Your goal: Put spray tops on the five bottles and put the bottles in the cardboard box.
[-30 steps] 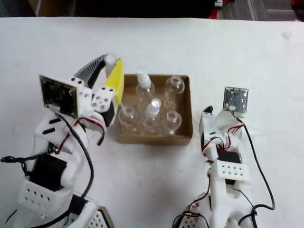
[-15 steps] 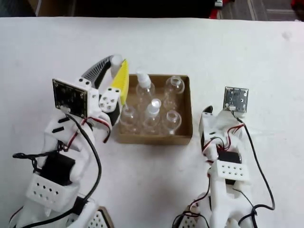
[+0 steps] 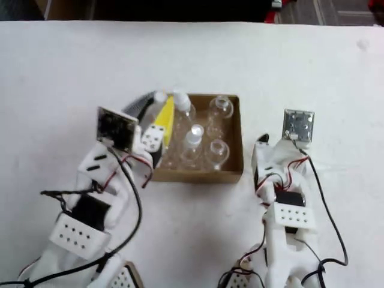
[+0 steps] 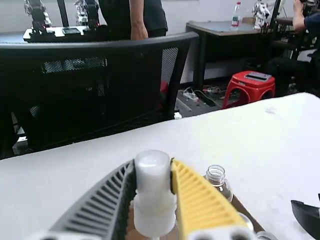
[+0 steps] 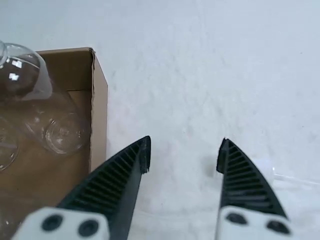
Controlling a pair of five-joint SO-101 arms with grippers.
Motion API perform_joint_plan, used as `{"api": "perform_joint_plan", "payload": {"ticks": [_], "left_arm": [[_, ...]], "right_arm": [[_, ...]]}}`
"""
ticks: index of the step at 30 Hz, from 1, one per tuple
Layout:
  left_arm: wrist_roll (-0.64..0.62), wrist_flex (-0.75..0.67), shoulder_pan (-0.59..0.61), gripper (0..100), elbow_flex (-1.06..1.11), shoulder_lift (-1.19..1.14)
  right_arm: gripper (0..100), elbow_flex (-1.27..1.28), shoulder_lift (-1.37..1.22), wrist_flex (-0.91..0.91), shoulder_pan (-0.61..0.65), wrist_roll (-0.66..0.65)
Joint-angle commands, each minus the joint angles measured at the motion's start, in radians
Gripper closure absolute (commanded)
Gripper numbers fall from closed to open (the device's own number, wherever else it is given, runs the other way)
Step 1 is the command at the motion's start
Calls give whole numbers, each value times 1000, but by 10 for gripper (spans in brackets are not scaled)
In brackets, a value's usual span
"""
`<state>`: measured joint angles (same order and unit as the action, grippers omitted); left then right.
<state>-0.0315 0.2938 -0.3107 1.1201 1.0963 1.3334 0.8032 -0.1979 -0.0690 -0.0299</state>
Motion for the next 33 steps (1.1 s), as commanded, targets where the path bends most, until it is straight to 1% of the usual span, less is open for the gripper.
{"api": "perform_joint_plan", "payload": {"ticks": [1,5,9,25,33], "left_arm": [[5,-103,-50,977,64,16],[5,-189,-48,978,133,16],[5,-229,-47,978,184,16],[5,-227,-45,978,272,16],[5,-221,-45,976,279,16]], "right_arm": [[800,-8,-1,22,12,-12],[800,-8,-1,22,12,-12],[800,-8,-1,22,12,-12],[800,-8,-1,22,12,-12],[800,-8,-1,22,12,-12]]}}
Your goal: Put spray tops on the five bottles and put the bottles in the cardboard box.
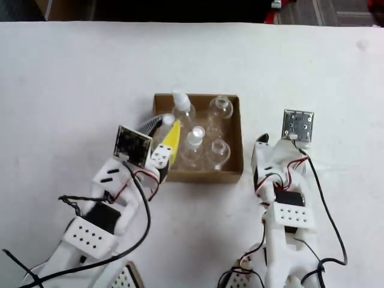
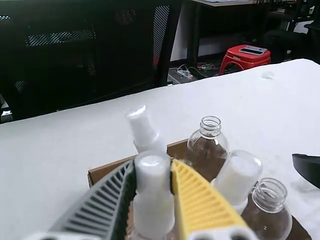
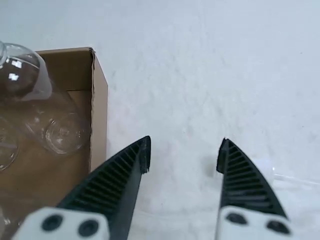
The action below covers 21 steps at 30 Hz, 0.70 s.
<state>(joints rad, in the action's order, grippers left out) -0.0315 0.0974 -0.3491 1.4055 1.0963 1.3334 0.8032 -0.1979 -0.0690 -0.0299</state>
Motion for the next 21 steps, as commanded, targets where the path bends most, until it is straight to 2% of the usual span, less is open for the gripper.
{"api": "perform_joint_plan", "payload": {"ticks": [1,5,10,14,17,21], "left_arm": [[5,-29,-7,976,3,16],[5,-29,-7,976,26,16],[3,-25,51,974,23,67],[0,35,58,889,61,186],[-63,123,53,820,86,268],[-80,183,53,795,87,331]], "right_arm": [[800,-8,-1,22,12,-12],[800,-8,-1,22,12,-12],[800,-8,-1,22,12,-12],[800,-8,-1,22,12,-12],[800,-8,-1,22,12,-12],[800,-8,-1,22,12,-12]]}}
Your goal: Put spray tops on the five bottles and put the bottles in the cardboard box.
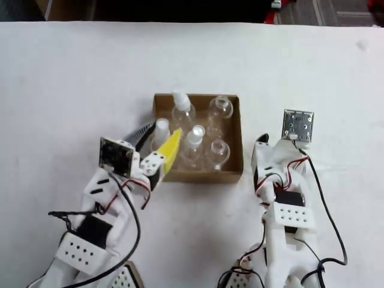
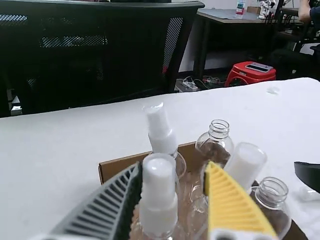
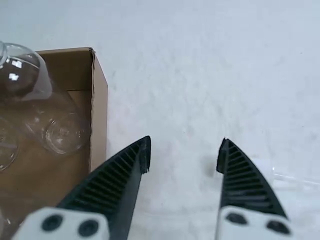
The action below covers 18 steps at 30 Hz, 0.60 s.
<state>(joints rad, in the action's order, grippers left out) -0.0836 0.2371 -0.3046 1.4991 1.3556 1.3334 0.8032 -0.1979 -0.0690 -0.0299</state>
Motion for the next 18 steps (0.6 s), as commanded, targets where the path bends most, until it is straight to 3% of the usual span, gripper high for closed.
{"api": "perform_joint_plan", "payload": {"ticks": [1,7,10,15,18], "left_arm": [[-28,48,8,798,-6,84],[-31,80,19,805,-35,153],[-32,232,81,825,-166,214],[-138,566,266,897,-519,214],[-141,620,303,905,-569,145]], "right_arm": [[800,-8,-1,22,12,-12],[800,-8,-1,22,12,-12],[800,-8,-1,22,12,-12],[800,-8,2,16,12,-12],[800,-8,7,13,12,-12]]}}
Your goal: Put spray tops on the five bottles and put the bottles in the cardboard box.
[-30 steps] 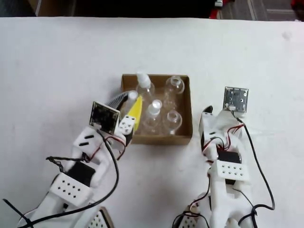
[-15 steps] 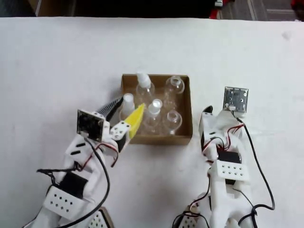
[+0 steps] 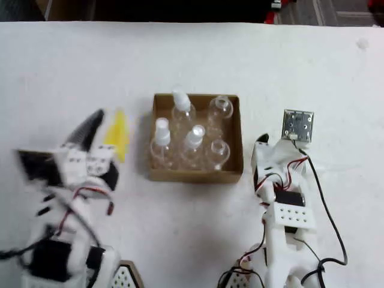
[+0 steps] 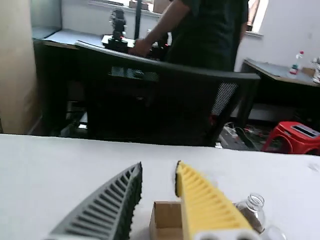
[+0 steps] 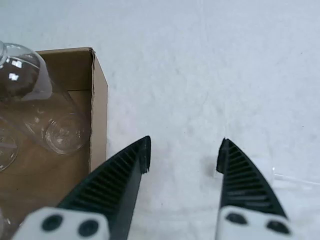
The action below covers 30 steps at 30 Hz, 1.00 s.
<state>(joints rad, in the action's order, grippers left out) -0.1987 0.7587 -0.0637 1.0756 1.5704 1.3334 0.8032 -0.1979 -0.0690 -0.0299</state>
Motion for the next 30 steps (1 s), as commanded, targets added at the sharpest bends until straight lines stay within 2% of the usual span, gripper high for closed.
{"api": "perform_joint_plan", "payload": {"ticks": [1,6,10,18,24,27,30], "left_arm": [[-20,104,68,904,-144,-99],[-20,89,156,904,-48,-194],[-20,12,237,906,74,-208],[37,-273,277,909,373,-206],[38,-345,275,909,431,-208],[38,-344,274,909,431,-208],[38,-347,255,909,440,-208]], "right_arm": [[800,-8,7,13,12,-12],[800,-25,10,-35,12,-12],[800,-91,10,-147,5,-12],[800,-227,10,-346,12,-12],[800,-509,10,-688,28,-12],[800,-681,10,-878,104,-14],[800,-855,10,-1046,236,-2]]}}
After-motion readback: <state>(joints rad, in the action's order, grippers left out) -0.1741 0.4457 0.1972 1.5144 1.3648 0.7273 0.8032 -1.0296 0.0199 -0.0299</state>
